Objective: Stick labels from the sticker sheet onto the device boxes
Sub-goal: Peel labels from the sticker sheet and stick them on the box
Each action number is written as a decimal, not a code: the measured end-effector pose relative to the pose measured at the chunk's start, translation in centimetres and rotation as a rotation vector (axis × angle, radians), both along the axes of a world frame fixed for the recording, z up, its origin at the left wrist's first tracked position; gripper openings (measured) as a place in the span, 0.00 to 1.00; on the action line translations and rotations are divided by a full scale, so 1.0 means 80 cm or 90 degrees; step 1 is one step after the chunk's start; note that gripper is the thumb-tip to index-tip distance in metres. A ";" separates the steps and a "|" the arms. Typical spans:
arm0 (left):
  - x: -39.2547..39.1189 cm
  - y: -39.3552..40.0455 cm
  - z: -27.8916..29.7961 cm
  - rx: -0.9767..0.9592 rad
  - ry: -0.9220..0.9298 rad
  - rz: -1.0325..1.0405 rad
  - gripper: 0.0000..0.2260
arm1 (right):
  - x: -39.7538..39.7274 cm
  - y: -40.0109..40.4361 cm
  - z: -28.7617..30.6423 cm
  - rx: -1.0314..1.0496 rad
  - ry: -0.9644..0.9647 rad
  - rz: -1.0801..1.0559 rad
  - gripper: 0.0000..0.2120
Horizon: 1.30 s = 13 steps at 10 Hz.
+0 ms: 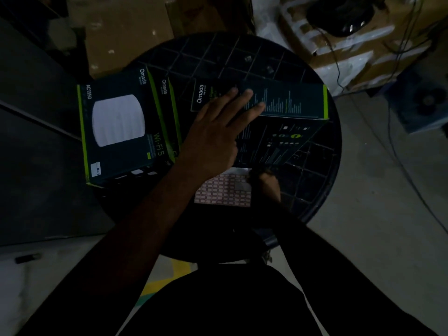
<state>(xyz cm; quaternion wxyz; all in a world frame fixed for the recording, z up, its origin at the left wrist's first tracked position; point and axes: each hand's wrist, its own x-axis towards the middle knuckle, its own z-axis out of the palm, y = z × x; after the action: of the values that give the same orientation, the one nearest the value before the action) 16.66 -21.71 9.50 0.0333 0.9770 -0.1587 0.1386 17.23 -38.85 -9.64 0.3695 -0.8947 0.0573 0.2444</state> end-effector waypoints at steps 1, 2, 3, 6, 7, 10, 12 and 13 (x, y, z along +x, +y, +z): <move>0.002 0.002 0.002 -0.002 -0.010 -0.003 0.40 | 0.000 0.004 0.013 -0.075 -0.001 0.042 0.22; 0.004 0.000 0.001 -0.010 -0.009 0.000 0.39 | -0.006 -0.001 0.007 0.050 0.019 -0.020 0.31; 0.003 0.001 0.001 -0.007 -0.009 -0.004 0.39 | -0.008 0.001 0.006 0.007 -0.028 0.000 0.28; 0.002 0.002 0.002 -0.006 -0.014 -0.010 0.38 | -0.011 0.001 -0.010 -0.276 -0.267 0.181 0.06; 0.001 0.002 0.003 -0.005 -0.010 -0.009 0.38 | -0.010 0.000 -0.013 -0.304 -0.240 0.182 0.04; 0.001 0.003 0.001 -0.003 -0.006 -0.011 0.40 | 0.002 -0.001 -0.007 -0.253 -0.180 0.165 0.12; 0.000 0.003 0.002 -0.002 -0.010 -0.012 0.40 | -0.001 -0.001 -0.008 -0.239 -0.191 0.136 0.13; -0.001 0.003 0.003 -0.006 -0.012 -0.011 0.39 | 0.002 0.003 -0.008 -0.261 -0.184 0.129 0.12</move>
<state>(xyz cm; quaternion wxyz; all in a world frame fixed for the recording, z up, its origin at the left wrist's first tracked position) 16.57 -21.50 9.72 0.0377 0.9741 -0.1669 0.1479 17.36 -38.64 -10.31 0.1589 -0.9776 -0.0377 0.1330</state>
